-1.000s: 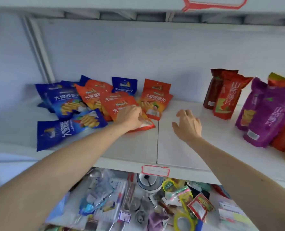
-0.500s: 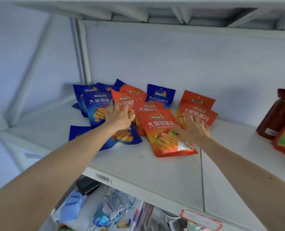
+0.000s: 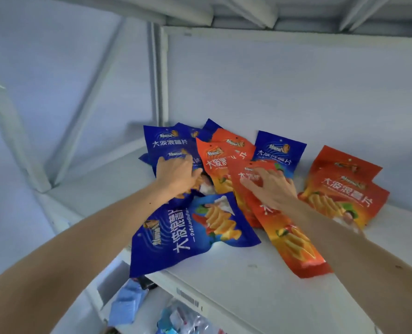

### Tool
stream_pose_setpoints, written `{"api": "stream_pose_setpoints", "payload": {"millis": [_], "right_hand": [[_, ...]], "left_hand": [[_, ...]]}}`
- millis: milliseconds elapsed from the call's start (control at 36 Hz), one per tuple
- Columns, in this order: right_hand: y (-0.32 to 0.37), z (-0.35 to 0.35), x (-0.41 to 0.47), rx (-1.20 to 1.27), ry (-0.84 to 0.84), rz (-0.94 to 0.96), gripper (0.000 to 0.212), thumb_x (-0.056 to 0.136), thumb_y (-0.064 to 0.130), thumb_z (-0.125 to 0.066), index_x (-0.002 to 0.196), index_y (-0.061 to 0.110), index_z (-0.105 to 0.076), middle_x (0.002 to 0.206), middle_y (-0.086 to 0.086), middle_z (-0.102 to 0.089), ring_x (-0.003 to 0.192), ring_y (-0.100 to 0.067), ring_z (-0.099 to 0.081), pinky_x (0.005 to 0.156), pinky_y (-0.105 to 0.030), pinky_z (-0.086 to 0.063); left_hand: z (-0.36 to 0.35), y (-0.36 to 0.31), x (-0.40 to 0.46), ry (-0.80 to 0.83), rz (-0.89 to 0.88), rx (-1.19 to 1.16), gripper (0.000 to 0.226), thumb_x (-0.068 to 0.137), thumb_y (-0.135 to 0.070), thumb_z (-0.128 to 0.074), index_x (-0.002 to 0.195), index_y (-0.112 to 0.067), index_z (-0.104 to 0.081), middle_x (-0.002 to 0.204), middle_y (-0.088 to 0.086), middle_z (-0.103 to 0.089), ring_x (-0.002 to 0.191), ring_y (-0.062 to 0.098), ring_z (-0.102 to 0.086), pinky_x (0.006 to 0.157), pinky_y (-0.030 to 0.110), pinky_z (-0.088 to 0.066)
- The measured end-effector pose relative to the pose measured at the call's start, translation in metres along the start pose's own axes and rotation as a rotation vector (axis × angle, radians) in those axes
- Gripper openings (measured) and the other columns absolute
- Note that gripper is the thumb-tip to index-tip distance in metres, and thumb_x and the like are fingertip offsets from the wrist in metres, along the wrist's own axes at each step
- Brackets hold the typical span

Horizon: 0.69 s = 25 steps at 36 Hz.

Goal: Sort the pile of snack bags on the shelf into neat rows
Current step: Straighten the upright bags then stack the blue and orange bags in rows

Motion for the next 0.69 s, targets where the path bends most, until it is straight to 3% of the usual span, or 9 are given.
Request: {"api": "stream_pose_setpoints", "payload": {"millis": [111, 194, 250, 306, 361, 472, 556, 639, 694], "right_hand": [[0.033, 0.005, 0.028, -0.032, -0.098, -0.028, 0.083, 0.086, 0.078, -0.023, 0.147, 0.023, -0.037, 0.149, -0.007, -0.042, 0.137, -0.032, -0.036, 0.11, -0.052, -0.027], [0.063, -0.007, 0.05, -0.036, -0.01, 0.081, 0.075, 0.09, 0.073, -0.021, 0.153, 0.033, -0.02, 0.16, -0.001, -0.022, 0.146, -0.029, -0.02, 0.115, -0.052, -0.016], [0.08, -0.019, 0.061, -0.069, 0.082, 0.161, 0.068, 0.093, 0.07, -0.017, 0.154, 0.039, -0.012, 0.164, 0.005, -0.005, 0.15, -0.027, -0.003, 0.118, -0.054, -0.005], [0.091, -0.03, 0.068, -0.108, 0.166, 0.198, 0.065, 0.094, 0.068, -0.013, 0.153, 0.042, -0.007, 0.163, 0.008, 0.003, 0.15, -0.028, 0.006, 0.118, -0.056, 0.002], [0.092, -0.036, 0.072, -0.126, 0.219, 0.196, 0.064, 0.095, 0.067, -0.012, 0.153, 0.041, -0.006, 0.163, 0.01, 0.001, 0.15, -0.028, 0.005, 0.118, -0.057, 0.003], [0.076, -0.035, 0.081, -0.134, 0.177, 0.1, 0.069, 0.09, 0.073, -0.012, 0.151, 0.042, -0.021, 0.162, 0.006, -0.016, 0.148, -0.03, -0.013, 0.116, -0.057, -0.006], [0.07, -0.025, 0.091, -0.14, 0.093, -0.046, 0.073, 0.088, 0.073, -0.016, 0.142, 0.032, -0.043, 0.151, -0.007, -0.038, 0.138, -0.035, -0.033, 0.112, -0.058, -0.02], [0.074, -0.018, 0.102, -0.078, -0.012, -0.143, 0.074, 0.089, 0.071, -0.022, 0.136, 0.021, -0.051, 0.148, -0.011, -0.04, 0.134, -0.036, -0.037, 0.11, -0.058, -0.026], [0.08, -0.02, 0.108, -0.036, -0.015, -0.127, 0.075, 0.089, 0.072, -0.025, 0.144, 0.023, -0.04, 0.156, -0.008, -0.029, 0.14, -0.035, -0.029, 0.112, -0.06, -0.022]], "left_hand": [[0.002, 0.025, 0.025, -0.041, 0.025, -0.028, 0.057, 0.097, -0.053, -0.039, 0.137, -0.012, -0.045, 0.135, 0.012, -0.052, 0.126, 0.03, -0.048, 0.099, 0.051, -0.041], [-0.009, 0.042, 0.042, 0.121, -0.001, -0.137, 0.062, 0.097, -0.058, -0.03, 0.15, -0.026, -0.026, 0.159, 0.006, -0.02, 0.146, 0.032, -0.016, 0.114, 0.058, -0.019], [-0.023, 0.054, 0.048, 0.277, -0.014, -0.185, 0.065, 0.096, -0.065, -0.02, 0.154, -0.037, -0.013, 0.164, -0.005, -0.003, 0.15, 0.03, 0.002, 0.116, 0.062, -0.004], [-0.035, 0.066, 0.049, 0.373, -0.007, -0.179, 0.067, 0.093, -0.07, -0.014, 0.154, -0.041, -0.007, 0.164, -0.009, -0.001, 0.15, 0.028, 0.002, 0.115, 0.064, -0.003], [-0.041, 0.077, 0.049, 0.366, 0.015, -0.151, 0.068, 0.092, -0.072, -0.013, 0.153, -0.042, -0.008, 0.163, -0.009, -0.006, 0.15, 0.029, -0.005, 0.115, 0.064, -0.008], [-0.038, 0.088, 0.05, 0.215, 0.022, -0.019, 0.072, 0.089, -0.075, -0.018, 0.148, -0.034, -0.028, 0.153, -0.001, -0.036, 0.138, 0.035, -0.033, 0.11, 0.061, -0.023], [-0.034, 0.088, 0.054, 0.15, 0.057, 0.058, 0.074, 0.088, -0.076, -0.025, 0.136, -0.023, -0.045, 0.142, 0.005, -0.047, 0.132, 0.034, -0.042, 0.107, 0.059, -0.026], [-0.032, 0.086, 0.062, 0.087, 0.094, -0.005, 0.077, 0.087, -0.075, -0.03, 0.135, -0.015, -0.043, 0.145, 0.011, -0.042, 0.135, 0.033, -0.037, 0.11, 0.061, -0.025], [-0.035, 0.085, 0.072, 0.12, 0.05, -0.127, 0.078, 0.088, -0.075, -0.028, 0.145, -0.022, -0.032, 0.159, 0.009, -0.02, 0.146, 0.035, -0.015, 0.113, 0.066, -0.015]]}}
Point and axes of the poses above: each hand's wrist, its own x-axis towards the middle knuckle, its own z-axis out of the back of the hand, y = z × x, the point moved 1 cm from there along x, towards the middle knuckle
